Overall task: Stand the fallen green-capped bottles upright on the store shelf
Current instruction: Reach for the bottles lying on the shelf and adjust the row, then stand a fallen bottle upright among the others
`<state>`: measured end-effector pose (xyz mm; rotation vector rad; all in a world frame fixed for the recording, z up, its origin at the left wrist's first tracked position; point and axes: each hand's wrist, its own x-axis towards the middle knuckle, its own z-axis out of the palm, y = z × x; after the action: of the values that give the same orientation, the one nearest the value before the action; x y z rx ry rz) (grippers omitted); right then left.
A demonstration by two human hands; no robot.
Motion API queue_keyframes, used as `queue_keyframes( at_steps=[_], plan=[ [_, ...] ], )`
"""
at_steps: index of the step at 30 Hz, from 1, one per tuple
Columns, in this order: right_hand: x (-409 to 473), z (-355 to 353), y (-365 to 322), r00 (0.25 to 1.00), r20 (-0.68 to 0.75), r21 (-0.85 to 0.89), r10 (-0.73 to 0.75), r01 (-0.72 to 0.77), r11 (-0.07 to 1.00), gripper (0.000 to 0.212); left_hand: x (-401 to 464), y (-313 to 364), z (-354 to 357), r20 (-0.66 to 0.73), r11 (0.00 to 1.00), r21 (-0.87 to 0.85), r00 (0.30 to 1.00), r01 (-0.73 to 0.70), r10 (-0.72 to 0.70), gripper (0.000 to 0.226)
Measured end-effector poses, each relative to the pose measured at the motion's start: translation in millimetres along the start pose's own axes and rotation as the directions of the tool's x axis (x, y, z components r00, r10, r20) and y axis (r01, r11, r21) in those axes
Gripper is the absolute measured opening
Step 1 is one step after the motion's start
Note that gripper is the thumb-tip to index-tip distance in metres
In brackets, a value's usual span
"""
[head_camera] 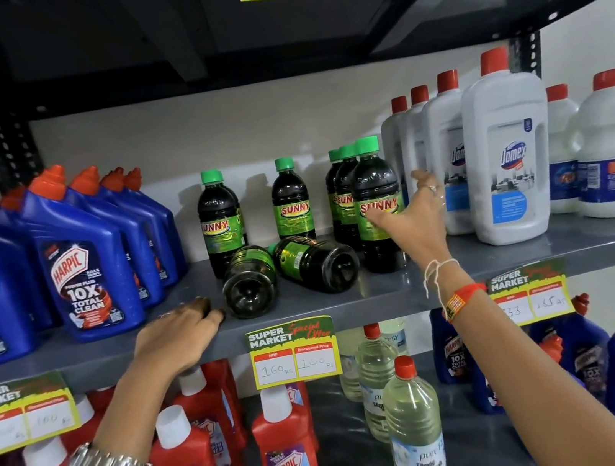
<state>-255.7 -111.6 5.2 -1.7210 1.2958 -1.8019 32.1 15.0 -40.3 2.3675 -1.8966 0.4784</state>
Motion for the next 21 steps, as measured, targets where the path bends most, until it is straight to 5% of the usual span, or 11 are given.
queue_keyframes(
  at_steps=[4, 7, 10, 12, 15, 21],
  plan=[
    [-17.2, 7.4, -31.3, 0.924, -0.186, -0.046, -0.333, 0.331, 0.943, 0.063, -0.6, 2.9, -3.4, 0.005, 0.999, -0.039, 0.999, 0.035, -0.035, 0.043],
    [-21.8, 27.9, -55.6, 0.874, 0.114, -0.145, -0.472, 0.485, 0.863, 0.055, -3.5, 4.4, -6.0, 0.028, 1.0, -0.001, 0.999, 0.018, -0.018, 0.045],
    [-12.1, 52.2, -69.5, 0.789, 0.553, -0.341, -0.268, 0.508, 0.791, 0.068, -4.4, 5.3, -7.4, 0.02, 0.998, -0.043, 0.999, 0.04, -0.039, 0.046],
    [-4.2, 63.1, -74.1, 0.711, 0.703, -0.437, -0.035, 0.47, 0.767, 0.071, -4.9, 6.5, -8.1, 0.004, 0.994, -0.086, 0.998, 0.063, -0.063, 0.047],
    [0.6, 76.2, -72.7, 0.641, 0.758, -0.52, 0.121, 0.481, 0.706, 0.06, -4.3, 6.7, -6.8, -0.003, 0.992, -0.106, 0.998, 0.067, -0.068, 0.049],
    [-3.3, 89.1, -65.5, 0.769, 0.636, -0.627, 0.065, 0.466, 0.624, 0.061, -4.9, 3.5, -4.9, 0.009, 1.0, -0.016, 1.0, 0.015, -0.015, 0.043]
  ],
)
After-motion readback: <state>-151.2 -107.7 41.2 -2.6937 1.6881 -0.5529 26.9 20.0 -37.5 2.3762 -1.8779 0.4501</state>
